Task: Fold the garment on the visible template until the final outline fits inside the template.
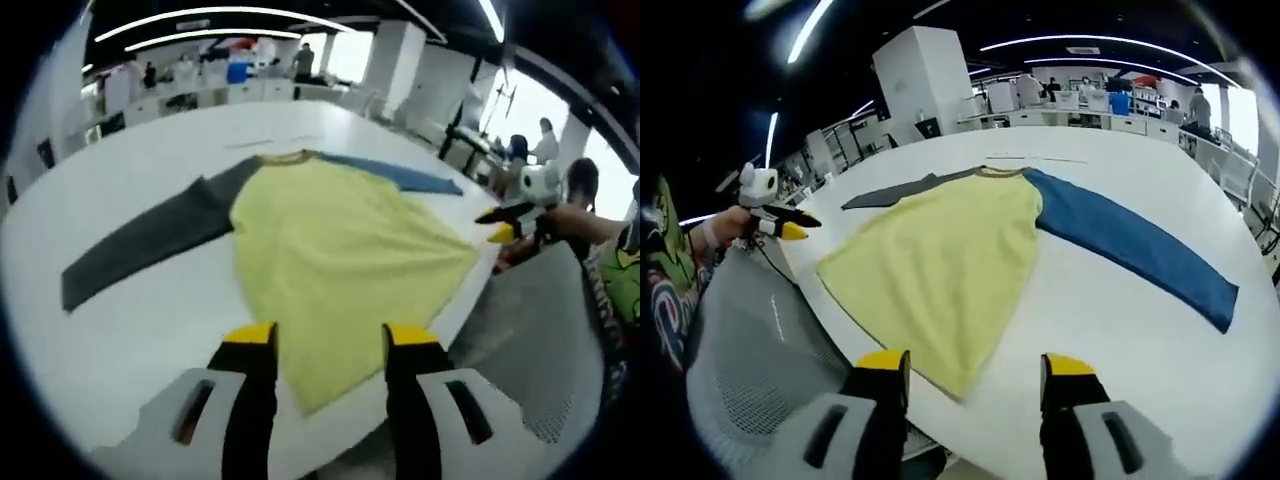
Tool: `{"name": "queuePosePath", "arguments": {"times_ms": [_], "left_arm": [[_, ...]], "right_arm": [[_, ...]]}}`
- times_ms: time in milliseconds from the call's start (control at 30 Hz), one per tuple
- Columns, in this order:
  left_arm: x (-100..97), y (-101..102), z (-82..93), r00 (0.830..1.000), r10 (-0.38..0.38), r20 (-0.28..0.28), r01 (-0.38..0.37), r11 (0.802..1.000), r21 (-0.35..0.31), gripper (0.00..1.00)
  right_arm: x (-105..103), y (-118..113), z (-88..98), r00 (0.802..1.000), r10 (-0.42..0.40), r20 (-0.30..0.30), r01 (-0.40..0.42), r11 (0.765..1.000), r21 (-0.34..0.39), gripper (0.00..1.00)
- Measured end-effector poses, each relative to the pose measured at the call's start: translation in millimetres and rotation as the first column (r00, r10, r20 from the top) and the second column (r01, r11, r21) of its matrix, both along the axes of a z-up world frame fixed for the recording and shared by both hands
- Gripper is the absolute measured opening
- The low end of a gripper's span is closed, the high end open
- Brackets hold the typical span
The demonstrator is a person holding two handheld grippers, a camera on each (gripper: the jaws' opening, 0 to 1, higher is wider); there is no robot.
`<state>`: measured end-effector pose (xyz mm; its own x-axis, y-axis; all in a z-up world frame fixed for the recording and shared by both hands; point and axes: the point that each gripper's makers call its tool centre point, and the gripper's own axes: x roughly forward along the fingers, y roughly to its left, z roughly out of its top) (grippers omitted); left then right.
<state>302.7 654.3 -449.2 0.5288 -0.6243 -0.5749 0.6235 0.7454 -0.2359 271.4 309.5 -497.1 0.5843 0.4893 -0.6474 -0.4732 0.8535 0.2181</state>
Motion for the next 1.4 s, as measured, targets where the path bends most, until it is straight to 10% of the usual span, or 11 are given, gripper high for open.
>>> {"name": "queuePosePath", "arguments": {"times_ms": [500,933,1400], "left_arm": [[19.2,34.2,50.3,0.974,0.118,0.193,-0.07,0.969,-0.238,0.81],[33.0,35.8,67.9,0.956,0.153,0.251,-0.088,0.964,-0.253,0.79],[35.9,42.5,86.2,0.934,0.191,0.303,-0.111,0.959,-0.262,0.75]], "right_arm": [[29.3,-39.5,25.0,0.992,-0.093,0.09,0.094,0.995,-0.009,0.89],[52.6,-72.3,39.1,0.978,-0.173,0.114,0.175,0.985,-0.008,0.91],[100.3,-192.8,36.1,0.83,-0.54,0.137,0.547,0.837,-0.008,0.74]]}}
